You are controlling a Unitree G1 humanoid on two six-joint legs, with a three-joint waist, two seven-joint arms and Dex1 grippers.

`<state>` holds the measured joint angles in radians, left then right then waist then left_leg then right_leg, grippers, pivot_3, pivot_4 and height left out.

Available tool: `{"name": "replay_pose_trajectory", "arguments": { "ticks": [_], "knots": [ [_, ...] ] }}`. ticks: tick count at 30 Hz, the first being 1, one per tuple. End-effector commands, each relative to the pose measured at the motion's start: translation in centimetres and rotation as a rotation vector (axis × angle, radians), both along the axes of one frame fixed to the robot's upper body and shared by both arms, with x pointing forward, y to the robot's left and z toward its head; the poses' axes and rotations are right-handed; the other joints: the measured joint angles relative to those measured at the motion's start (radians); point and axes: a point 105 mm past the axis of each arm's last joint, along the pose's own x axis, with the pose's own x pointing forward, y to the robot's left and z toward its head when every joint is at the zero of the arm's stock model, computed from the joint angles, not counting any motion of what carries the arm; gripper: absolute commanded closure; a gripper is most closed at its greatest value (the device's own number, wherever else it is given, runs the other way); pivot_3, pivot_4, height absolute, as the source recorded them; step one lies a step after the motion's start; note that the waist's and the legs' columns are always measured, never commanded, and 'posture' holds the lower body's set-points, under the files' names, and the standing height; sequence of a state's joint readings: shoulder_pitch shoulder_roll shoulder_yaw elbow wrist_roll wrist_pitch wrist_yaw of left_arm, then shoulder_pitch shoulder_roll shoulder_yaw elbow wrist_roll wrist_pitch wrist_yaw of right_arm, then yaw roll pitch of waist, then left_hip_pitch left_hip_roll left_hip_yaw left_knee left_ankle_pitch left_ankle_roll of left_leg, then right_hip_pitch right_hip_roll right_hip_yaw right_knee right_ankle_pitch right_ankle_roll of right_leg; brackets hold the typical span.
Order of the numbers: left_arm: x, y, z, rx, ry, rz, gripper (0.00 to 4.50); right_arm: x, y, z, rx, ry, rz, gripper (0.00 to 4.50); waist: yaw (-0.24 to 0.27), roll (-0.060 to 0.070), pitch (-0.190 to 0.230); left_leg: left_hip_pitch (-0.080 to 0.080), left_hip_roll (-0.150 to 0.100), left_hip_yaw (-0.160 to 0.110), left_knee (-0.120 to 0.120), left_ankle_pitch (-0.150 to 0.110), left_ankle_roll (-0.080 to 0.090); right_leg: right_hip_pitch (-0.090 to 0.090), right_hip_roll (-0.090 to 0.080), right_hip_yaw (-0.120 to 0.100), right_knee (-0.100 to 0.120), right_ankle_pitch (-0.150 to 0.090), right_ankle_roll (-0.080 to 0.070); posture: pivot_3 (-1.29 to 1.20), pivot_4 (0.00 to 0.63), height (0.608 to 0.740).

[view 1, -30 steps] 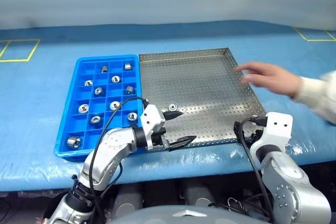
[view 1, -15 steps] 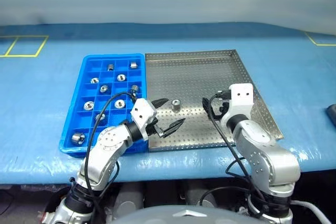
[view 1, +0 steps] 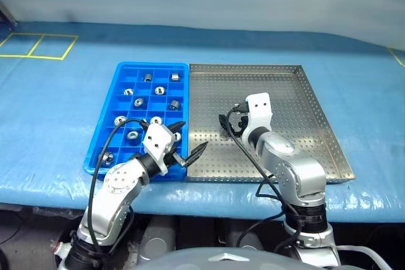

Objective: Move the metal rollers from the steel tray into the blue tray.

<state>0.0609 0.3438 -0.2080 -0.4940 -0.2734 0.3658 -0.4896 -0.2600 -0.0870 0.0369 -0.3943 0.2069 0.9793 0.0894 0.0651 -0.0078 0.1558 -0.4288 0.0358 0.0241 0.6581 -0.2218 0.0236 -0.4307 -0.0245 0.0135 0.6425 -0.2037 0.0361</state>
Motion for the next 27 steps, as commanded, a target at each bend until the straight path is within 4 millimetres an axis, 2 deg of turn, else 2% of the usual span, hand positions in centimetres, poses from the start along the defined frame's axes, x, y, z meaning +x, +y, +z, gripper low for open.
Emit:
{"name": "replay_pose_trajectory", "arguments": {
  "ticks": [1,11,16,19,20,22,27],
  "knots": [
    [-0.4,-0.2,1.6,-0.005,-0.063,-0.007,0.00,0.5,0.7,0.2,0.017,-0.029,0.022,0.02,0.006,0.000,0.000,0.000,0.000,0.000,0.000,0.000,0.000,0.000,0.000,0.000,0.000,0.000,0.000,0.27,0.150,0.740],
    [-0.5,-0.3,1.6,-0.007,-0.063,-0.017,0.00,0.4,1.4,-3.2,-0.004,0.039,0.045,0.02,0.012,0.000,0.000,0.000,0.000,0.000,0.000,0.000,0.000,0.000,0.000,0.000,0.000,0.000,0.000,0.27,0.150,0.740],
    [-0.5,-0.4,1.6,-0.013,-0.063,-0.016,0.00,0.6,0.8,-4.0,-0.005,0.056,0.014,1.57,0.012,0.000,0.000,0.000,0.000,0.000,0.000,0.000,0.000,0.000,0.000,0.000,0.000,0.000,0.000,0.27,0.150,0.740],
    [-0.4,-0.3,1.6,-0.013,-0.064,-0.012,0.00,0.4,1.0,-3.7,0.010,0.039,0.028,2.53,0.012,0.000,0.000,0.000,0.000,0.000,0.000,0.000,0.000,0.000,0.000,0.000,0.000,0.000,0.000,0.28,0.150,0.740],
    [-0.4,-0.3,1.6,-0.013,-0.064,-0.010,0.00,0.3,1.0,-3.5,0.014,0.034,0.032,2.69,0.012,0.000,0.000,0.000,0.000,0.000,0.000,0.000,0.000,0.000,0.000,0.000,0.000,0.000,0.000,0.28,0.150,0.740],
    [-0.4,-0.3,1.5,-0.012,-0.065,-0.003,0.00,0.3,1.1,-3.2,0.010,0.024,0.043,2.69,0.012,0.000,0.000,0.000,0.000,0.000,-0.001,0.000,0.000,0.000,0.000,-0.001,0.000,0.000,-0.001,0.28,0.150,0.740],
    [-0.3,0.5,1.7,-0.014,-0.081,0.043,0.00,0.0,2.2,0.0,-0.014,-0.071,0.134,2.69,0.014,0.000,0.000,0.000,0.000,0.000,-0.001,0.000,0.000,-0.001,0.000,0.000,0.000,0.000,-0.001,0.30,0.150,0.740]
  ]
}}
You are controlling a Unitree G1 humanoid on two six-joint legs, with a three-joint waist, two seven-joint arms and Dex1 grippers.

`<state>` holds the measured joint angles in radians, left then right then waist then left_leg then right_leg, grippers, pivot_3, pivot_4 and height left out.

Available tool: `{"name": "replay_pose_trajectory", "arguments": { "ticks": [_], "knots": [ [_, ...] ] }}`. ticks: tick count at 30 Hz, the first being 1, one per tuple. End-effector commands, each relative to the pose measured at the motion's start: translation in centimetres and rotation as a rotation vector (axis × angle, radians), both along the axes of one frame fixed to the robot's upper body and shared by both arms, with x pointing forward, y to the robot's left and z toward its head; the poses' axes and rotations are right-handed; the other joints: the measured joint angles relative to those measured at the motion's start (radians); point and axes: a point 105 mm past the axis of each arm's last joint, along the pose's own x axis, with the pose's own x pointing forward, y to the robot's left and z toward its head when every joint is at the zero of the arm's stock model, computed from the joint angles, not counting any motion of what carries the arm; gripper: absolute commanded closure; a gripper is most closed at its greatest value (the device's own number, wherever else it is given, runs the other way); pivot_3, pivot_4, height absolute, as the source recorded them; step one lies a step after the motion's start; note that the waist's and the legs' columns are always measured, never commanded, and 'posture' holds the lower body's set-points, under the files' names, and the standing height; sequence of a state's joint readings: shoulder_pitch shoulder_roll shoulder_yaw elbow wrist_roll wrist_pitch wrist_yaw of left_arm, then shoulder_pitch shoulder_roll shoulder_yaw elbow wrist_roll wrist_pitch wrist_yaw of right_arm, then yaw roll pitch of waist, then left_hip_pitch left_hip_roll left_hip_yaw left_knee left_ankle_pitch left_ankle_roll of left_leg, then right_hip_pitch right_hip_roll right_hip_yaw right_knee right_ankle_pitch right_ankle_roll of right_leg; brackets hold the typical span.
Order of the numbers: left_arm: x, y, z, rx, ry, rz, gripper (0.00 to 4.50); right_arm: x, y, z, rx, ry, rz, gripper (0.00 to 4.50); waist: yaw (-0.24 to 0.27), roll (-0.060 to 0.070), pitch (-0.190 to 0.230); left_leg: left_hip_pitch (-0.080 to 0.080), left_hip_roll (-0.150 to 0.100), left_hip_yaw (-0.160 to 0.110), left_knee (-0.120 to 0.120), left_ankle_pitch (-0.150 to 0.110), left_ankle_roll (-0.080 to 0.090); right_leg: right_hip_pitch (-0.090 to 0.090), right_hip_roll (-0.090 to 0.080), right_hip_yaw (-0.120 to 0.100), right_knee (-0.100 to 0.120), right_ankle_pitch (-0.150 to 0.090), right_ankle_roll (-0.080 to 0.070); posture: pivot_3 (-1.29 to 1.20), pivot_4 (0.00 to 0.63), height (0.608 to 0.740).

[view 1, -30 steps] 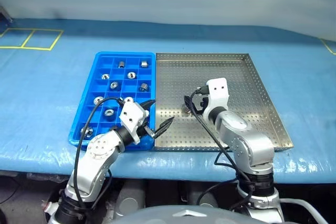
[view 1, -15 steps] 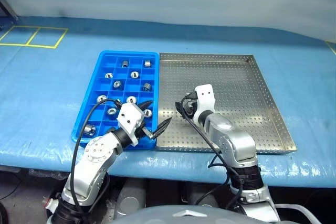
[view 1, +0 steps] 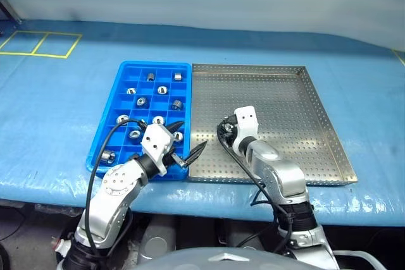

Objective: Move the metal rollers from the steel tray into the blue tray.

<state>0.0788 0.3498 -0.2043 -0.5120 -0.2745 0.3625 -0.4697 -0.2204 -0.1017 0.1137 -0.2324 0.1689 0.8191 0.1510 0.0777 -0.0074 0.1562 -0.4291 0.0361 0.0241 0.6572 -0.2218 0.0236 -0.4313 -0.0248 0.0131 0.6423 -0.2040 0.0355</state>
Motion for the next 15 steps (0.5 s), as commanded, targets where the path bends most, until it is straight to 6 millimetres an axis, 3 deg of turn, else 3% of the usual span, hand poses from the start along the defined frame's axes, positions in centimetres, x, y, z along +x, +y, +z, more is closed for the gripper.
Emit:
{"name": "replay_pose_trajectory", "arguments": {
  "ticks": [1,9,15],
  "knots": [
    [-0.1,0.4,1.7,-0.010,-0.082,0.035,0.00,0.0,1.4,4.1,0.010,-0.130,0.091,2.69,0.002,0.000,0.000,0.000,0.000,0.000,0.000,0.000,0.000,0.000,0.000,0.000,0.000,0.000,0.000,0.31,0.150,0.740],
    [0.0,3.2,2.9,-0.001,-0.178,0.172,0.00,-0.7,5.6,8.6,-0.076,-0.257,0.354,2.69,0.022,0.000,0.000,0.000,0.000,0.000,-0.001,0.000,0.000,-0.001,0.000,-0.001,0.000,-0.001,-0.001,0.39,0.150,0.740],
    [-0.8,5.2,3.2,0.018,-0.188,0.246,0.00,-1.5,8.8,9.1,-0.060,-0.288,0.491,2.69,0.061,-0.001,0.001,-0.001,0.000,-0.001,-0.004,0.000,0.000,-0.001,0.000,-0.003,-0.002,-0.001,-0.002,0.46,0.150,0.740]
  ]
}}
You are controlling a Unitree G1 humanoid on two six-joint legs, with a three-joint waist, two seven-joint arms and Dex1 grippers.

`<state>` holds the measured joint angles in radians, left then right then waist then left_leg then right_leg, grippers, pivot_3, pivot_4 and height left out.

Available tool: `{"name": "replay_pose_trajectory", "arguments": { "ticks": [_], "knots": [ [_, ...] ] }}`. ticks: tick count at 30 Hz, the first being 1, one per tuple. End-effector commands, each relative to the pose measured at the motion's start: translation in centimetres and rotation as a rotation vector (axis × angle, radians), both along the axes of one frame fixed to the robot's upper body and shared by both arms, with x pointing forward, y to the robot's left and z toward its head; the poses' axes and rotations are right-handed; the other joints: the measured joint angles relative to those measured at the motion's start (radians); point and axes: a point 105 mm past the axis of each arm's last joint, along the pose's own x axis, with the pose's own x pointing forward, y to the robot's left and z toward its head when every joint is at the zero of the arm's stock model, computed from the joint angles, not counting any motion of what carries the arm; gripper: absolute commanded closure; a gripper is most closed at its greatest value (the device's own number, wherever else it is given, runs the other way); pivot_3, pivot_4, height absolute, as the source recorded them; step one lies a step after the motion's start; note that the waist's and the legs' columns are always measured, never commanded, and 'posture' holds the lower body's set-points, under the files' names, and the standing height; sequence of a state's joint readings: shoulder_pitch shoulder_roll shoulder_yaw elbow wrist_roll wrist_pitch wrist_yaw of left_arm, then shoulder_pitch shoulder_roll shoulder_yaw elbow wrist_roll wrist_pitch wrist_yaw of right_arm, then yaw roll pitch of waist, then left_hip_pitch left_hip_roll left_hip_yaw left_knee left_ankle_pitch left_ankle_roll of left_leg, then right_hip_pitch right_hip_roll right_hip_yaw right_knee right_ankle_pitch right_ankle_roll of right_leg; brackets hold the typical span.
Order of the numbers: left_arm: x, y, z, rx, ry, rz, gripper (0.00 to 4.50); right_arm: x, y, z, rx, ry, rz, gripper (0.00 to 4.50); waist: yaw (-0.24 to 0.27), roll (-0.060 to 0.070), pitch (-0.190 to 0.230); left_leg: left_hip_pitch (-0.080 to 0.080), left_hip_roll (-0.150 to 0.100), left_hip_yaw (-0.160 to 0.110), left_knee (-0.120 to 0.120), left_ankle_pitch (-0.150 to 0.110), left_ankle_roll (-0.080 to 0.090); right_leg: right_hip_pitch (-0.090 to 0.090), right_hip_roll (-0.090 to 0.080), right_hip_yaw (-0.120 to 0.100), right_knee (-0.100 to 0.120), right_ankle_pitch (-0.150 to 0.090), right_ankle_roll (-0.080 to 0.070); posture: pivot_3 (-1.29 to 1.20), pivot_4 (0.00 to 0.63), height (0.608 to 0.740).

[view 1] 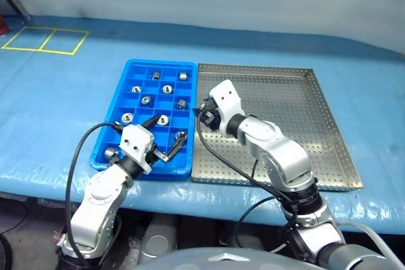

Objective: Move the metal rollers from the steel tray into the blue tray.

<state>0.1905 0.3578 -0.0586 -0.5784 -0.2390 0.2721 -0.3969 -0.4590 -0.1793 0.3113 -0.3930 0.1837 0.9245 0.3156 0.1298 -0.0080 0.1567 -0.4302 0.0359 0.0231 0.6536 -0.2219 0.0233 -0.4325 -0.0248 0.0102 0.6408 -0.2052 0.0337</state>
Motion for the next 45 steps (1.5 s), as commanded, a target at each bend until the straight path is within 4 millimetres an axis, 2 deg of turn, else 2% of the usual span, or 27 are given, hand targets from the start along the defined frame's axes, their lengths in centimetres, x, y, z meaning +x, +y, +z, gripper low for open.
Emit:
{"name": "replay_pose_trajectory", "arguments": {
  "ticks": [1,4,7,11,18,25,27,28,30,33,39,45],
  "knots": [
    [-0.8,1.1,1.8,-0.004,-0.076,0.043,0.00,-0.8,2.1,0.8,0.020,-0.044,0.096,2.69,0.016,0.000,0.000,0.000,0.000,0.000,0.000,0.000,0.000,0.000,0.000,0.000,0.000,0.000,0.000,0.46,0.150,0.740],
    [-1.6,1.8,1.8,-0.014,-0.047,0.041,0.00,-1.4,3.1,-0.1,0.019,-0.024,0.138,2.69,0.035,0.000,0.000,0.000,0.000,0.000,0.000,0.000,0.000,0.000,-0.001,-0.001,-0.001,0.000,0.000,0.49,0.150,0.740],
    [-3.2,2.4,1.2,0.011,0.014,-0.006,0.00,-2.4,4.1,-1.1,0.027,0.019,0.190,2.69,0.054,-0.001,0.000,0.000,0.001,0.000,0.000,0.000,0.000,0.000,-0.001,-0.002,-0.001,0.000,0.000,0.51,0.150,0.740],
    [-4.1,2.9,0.8,0.025,0.060,-0.020,0.00,-3.3,4.6,-1.9,0.034,0.052,0.224,2.69,0.080,0.000,0.000,-0.001,0.001,0.000,-0.001,-0.001,-0.001,-0.002,-0.002,-0.002,-0.003,-0.001,-0.001,0.52,0.150,0.740],
    [-4.2,3.2,0.7,0.020,0.081,-0.019,0.00,-4.2,5.0,-3.3,0.050,0.113,0.235,2.69,0.133,-0.001,0.000,-0.004,0.001,0.004,-0.002,-0.001,-0.003,-0.011,-0.001,-0.003,-0.003,-0.001,-0.001,0.53,0.150,0.740],
    [-4.3,3.0,0.5,0.021,0.098,-0.036,0.00,-5.2,4.9,-4.8,0.063,0.187,0.217,2.69,0.180,-0.002,0.000,-0.007,0.000,0.006,-0.002,-0.002,-0.004,-0.012,0.001,-0.004,-0.004,-0.001,-0.001,0.52,0.150,0.740],
    [-4.2,2.9,0.5,0.021,0.099,-0.039,0.00,-5.4,4.8,-5.0,0.067,0.197,0.213,1.96,0.190,-0.002,-0.001,-0.007,0.000,0.006,-0.002,-0.003,-0.005,-0.012,0.001,-0.005,-0.004,-0.001,-0.001,0.51,0.150,0.740],
    [-4.1,2.8,0.5,0.021,0.100,-0.042,0.00,-5.4,4.7,-5.0,0.070,0.199,0.206,1.77,0.193,-0.002,-0.001,-0.006,0.000,0.006,-0.002,-0.003,-0.005,-0.012,0.001,-0.005,-0.004,-0.001,-0.001,0.51,0.150,0.740],
    [-4.1,2.7,0.4,0.019,0.101,-0.049,0.00,-5.3,4.6,-5.0,0.074,0.201,0.195,1.10,0.194,-0.003,-0.002,-0.006,0.000,0.006,-0.002,-0.003,-0.006,-0.012,0.001,-0.006,-0.004,-0.001,-0.001,0.50,0.150,0.740],
    [-3.8,2.5,0.5,0.013,0.096,-0.063,0.00,-4.9,4.1,-4.5,0.085,0.186,0.172,0.10,0.194,-0.004,-0.002,-0.006,0.000,0.006,-0.002,-0.004,-0.006,-0.011,0.001,-0.006,-0.005,-0.001,-0.001,0.48,0.150,0.740],
    [-3.5,2.1,0.7,0.003,0.090,-0.089,0.00,-4.1,3.0,-3.1,0.108,0.143,0.130,0.04,0.195,-0.004,-0.002,-0.008,0.000,0.005,-0.002,-0.004,-0.007,-0.010,0.002,-0.007,-0.005,-0.002,-0.002,0.46,0.150,0.740],
    [-2.7,1.5,0.7,0.008,0.080,-0.124,0.00,-3.0,0.8,-1.8,0.125,0.085,0.041,0.04,0.187,-0.004,-0.002,-0.008,0.000,0.004,0.000,-0.004,-0.007,-0.010,0.002,-0.008,-0.004,-0.002,-0.002,0.40,0.150,0.740]
  ]
}}
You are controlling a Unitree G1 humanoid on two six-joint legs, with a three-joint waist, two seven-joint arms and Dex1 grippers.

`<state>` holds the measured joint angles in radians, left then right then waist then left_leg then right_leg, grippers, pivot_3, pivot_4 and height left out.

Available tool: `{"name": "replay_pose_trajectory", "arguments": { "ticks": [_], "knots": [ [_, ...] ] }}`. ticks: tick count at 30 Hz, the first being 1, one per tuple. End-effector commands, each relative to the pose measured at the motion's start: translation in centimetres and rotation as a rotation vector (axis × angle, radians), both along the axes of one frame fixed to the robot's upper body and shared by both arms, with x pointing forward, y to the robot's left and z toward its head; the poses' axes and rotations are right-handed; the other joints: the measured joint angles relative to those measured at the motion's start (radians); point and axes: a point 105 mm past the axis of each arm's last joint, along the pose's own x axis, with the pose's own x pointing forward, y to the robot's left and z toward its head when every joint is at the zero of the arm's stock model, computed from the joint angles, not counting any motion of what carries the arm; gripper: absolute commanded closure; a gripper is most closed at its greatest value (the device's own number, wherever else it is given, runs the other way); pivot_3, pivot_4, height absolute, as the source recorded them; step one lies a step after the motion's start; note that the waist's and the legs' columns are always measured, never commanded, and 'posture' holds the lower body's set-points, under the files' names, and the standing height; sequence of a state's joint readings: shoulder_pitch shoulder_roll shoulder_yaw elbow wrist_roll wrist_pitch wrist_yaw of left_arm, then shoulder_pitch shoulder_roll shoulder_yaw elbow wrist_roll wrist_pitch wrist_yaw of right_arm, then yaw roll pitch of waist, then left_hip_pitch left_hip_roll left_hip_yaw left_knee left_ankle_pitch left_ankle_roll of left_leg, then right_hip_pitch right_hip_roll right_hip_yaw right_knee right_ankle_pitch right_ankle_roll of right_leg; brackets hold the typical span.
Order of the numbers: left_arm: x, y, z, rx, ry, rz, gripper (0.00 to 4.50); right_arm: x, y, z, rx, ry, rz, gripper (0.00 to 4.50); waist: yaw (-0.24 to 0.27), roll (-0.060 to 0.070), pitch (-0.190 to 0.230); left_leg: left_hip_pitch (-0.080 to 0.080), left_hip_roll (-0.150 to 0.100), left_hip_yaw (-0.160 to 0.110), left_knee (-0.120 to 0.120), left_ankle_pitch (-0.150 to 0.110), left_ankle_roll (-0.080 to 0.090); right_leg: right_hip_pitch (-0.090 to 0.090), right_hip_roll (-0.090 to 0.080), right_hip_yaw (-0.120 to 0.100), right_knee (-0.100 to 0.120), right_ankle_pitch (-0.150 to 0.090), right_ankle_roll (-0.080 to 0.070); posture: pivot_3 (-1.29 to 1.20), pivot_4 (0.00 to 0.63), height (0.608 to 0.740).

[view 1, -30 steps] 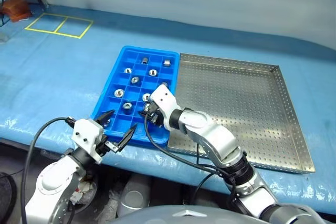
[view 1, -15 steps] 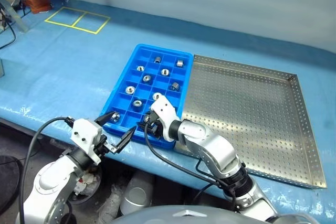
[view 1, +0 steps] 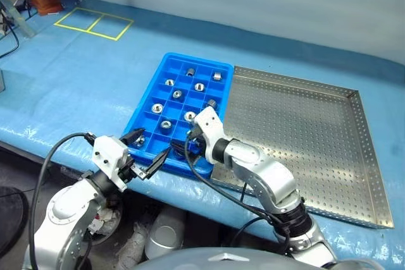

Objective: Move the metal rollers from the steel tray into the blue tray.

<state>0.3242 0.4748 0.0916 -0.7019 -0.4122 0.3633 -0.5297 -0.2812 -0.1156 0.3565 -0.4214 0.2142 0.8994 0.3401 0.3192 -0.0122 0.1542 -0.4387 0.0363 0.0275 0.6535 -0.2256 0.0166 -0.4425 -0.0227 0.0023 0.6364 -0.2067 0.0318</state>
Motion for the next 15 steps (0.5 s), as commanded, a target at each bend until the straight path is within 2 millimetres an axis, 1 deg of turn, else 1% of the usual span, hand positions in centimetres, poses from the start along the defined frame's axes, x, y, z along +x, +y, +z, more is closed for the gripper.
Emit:
{"name": "replay_pose_trajectory", "arguments": {
  "ticks": [1,3,6,8,11,15],
  "knots": [
    [0.6,-0.7,0.4,0.000,-0.023,-0.041,0.00,0.4,-1.4,2.0,0.034,-0.076,-0.059,0.04,-0.003,0.000,0.000,0.000,0.000,0.000,0.000,0.000,0.000,0.000,0.000,0.000,0.000,0.000,0.000,0.38,0.150,0.740],
    [1.2,-1.1,0.4,0.003,-0.034,-0.059,0.00,0.7,-2.6,2.1,0.026,-0.090,-0.104,0.04,-0.005,0.000,0.000,0.000,0.000,0.000,0.000,0.000,0.000,0.000,0.000,0.000,0.001,0.000,0.000,0.35,0.150,0.740],
    [2.4,-1.8,0.5,0.013,-0.053,-0.091,0.00,0.4,-4.7,1.7,-0.016,-0.097,-0.159,0.04,-0.018,0.000,0.000,0.000,0.000,0.000,0.001,0.000,0.000,0.001,0.000,0.000,0.000,0.000,0.000,0.28,0.150,0.740],
    [2.9,-1.9,0.6,0.018,-0.061,-0.095,0.00,0.2,-5.3,1.6,-0.024,-0.098,-0.175,0.04,-0.032,0.000,0.000,0.000,-0.001,-0.001,0.002,0.000,0.000,0.003,0.000,0.000,0.001,0.000,0.000,0.25,0.150,0.740],
    [4.4,-2.9,0.9,0.025,-0.088,-0.123,0.00,-0.3,-7.1,1.7,-0.033,-0.108,-0.241,0.04,-0.073,0.000,0.000,0.000,-0.001,-0.001,0.004,0.000,0.000,0.004,0.000,0.000,0.003,0.000,0.000,0.18,0.150,0.740],
    [6.1,-4.5,1.0,0.033,-0.107,-0.176,0.00,-1.0,-9.3,1.7,-0.060,-0.125,-0.331,0.04,-0.145,0.001,0.000,0.000,-0.001,-0.003,0.008,0.000,0.001,0.006,0.000,0.000,0.005,0.000,0.000,0.10,0.150,0.740]
  ]
}}
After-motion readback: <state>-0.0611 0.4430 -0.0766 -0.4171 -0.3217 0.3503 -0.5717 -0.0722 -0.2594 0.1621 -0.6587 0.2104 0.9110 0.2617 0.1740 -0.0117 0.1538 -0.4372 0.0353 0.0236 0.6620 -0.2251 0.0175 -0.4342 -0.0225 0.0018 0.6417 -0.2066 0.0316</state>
